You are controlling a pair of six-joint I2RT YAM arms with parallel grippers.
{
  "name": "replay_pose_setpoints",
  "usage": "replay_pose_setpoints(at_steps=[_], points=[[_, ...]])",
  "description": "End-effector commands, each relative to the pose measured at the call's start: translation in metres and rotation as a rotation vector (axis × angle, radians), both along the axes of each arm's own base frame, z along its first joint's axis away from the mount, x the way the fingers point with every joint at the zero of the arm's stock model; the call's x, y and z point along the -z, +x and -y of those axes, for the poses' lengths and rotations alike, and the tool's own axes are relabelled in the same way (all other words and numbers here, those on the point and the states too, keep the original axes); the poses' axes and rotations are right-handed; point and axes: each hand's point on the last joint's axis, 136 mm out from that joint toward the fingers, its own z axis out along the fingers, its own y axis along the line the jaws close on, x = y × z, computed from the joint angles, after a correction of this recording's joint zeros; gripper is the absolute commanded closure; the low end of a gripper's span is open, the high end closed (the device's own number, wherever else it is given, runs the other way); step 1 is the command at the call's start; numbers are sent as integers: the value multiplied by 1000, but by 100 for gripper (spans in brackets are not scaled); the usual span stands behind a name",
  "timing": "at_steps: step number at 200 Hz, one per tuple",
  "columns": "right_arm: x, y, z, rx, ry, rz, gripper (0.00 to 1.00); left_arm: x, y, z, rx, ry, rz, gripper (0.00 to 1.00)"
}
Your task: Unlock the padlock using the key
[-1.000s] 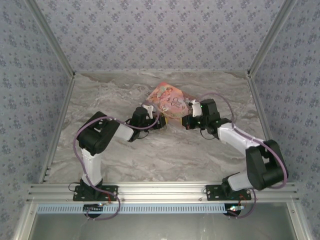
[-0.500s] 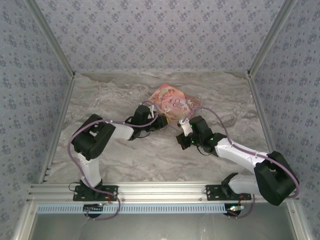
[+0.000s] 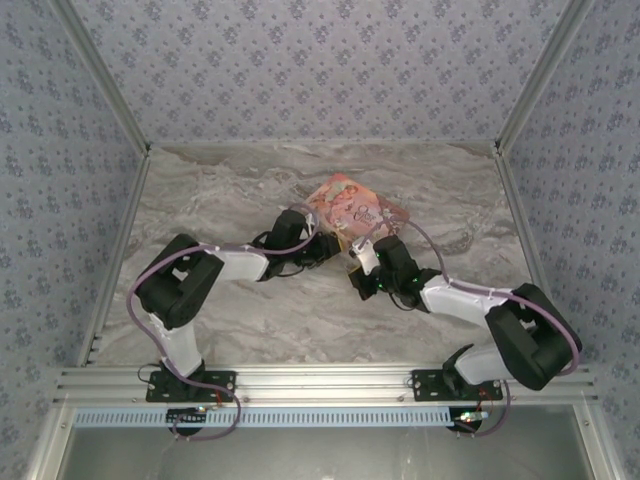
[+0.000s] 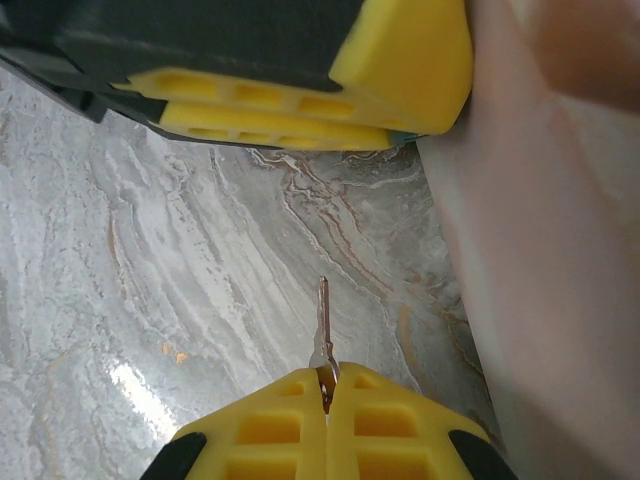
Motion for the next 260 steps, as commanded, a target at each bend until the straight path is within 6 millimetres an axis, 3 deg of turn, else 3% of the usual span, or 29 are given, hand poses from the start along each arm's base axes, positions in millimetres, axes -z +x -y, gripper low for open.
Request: replay_pose_setpoints(at_steps=[1,117,178,260], points=[[1,8,-2,-8,-11,43,100,-41,-1,12,23,-78,40,77],[-4,38,34,57,0,50,100,-39,-6,11,27,-60,24,78],[-9,18,9,-38,56,35,100,-45,-7,16,29,-60,28,78],[-9,28,0,-30,61,49,100,-43,-8,20,30,-58,25,79]])
